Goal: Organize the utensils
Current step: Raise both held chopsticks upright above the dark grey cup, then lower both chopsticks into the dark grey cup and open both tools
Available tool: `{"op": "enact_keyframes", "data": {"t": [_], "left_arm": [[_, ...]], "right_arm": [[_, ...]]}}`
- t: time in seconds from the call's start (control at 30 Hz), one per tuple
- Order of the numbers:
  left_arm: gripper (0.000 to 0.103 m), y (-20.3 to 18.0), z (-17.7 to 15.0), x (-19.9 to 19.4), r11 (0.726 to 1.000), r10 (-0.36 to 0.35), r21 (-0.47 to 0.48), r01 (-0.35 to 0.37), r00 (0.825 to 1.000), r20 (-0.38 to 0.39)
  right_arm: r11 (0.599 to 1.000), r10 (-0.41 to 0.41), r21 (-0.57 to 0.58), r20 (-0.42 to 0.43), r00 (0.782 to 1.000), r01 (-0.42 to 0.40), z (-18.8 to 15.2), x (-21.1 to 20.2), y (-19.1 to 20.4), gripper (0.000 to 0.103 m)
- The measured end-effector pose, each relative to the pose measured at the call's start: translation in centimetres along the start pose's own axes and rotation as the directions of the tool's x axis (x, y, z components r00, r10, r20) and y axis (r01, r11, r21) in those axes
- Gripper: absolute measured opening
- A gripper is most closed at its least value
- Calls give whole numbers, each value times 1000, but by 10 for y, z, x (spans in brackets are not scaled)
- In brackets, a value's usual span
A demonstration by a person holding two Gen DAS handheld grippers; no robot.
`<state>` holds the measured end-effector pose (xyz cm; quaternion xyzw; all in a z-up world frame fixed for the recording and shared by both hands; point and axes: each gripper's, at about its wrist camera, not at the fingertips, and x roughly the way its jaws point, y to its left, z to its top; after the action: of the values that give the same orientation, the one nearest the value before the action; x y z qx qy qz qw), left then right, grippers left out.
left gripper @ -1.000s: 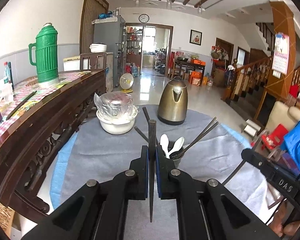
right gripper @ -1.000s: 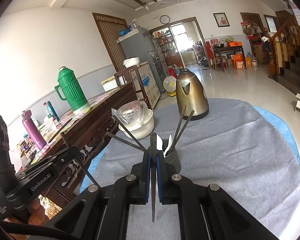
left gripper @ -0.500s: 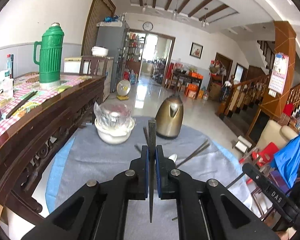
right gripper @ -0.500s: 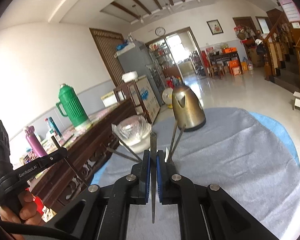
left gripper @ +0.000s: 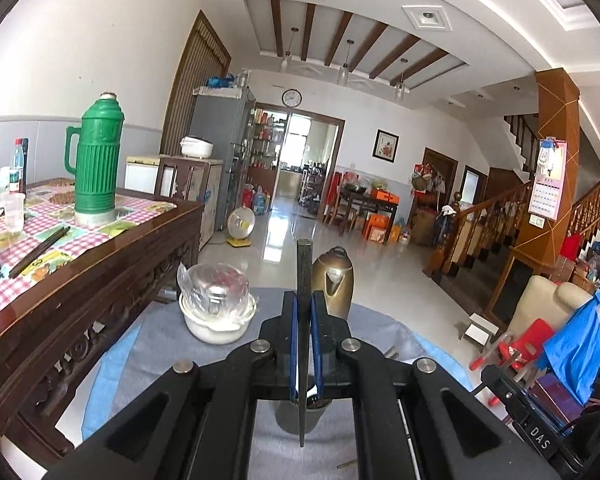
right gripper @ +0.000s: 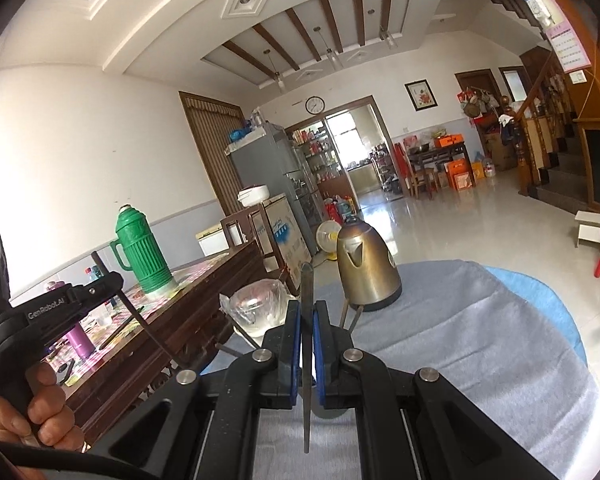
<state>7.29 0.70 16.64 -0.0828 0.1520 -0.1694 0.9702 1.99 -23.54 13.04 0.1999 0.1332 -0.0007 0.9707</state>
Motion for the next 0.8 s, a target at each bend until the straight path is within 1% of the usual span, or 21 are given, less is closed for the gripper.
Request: {"op": "enact_keyframes", "data": {"t": [0.13,0.37,0.57,0.8], "left_arm": [[7,0,4,7,1000,5,2,-5,1000,8],[7,-9,11,17,1000,8,11,-8,999,47],[7,-20,26,30,999,12,43,-17,994,111],[7,-26,24,53,997,33,63,-44,987,155]], "right_arm": [[1000,2,-10,22,1000,-2,10,3,4,6],[1000,-1,-27,73,997,3,29,12,9,6],[999,-12,-42,100,995,16,41,31,16,6],[997,-41,-65,116,992,48,43,59,24,6]]}}
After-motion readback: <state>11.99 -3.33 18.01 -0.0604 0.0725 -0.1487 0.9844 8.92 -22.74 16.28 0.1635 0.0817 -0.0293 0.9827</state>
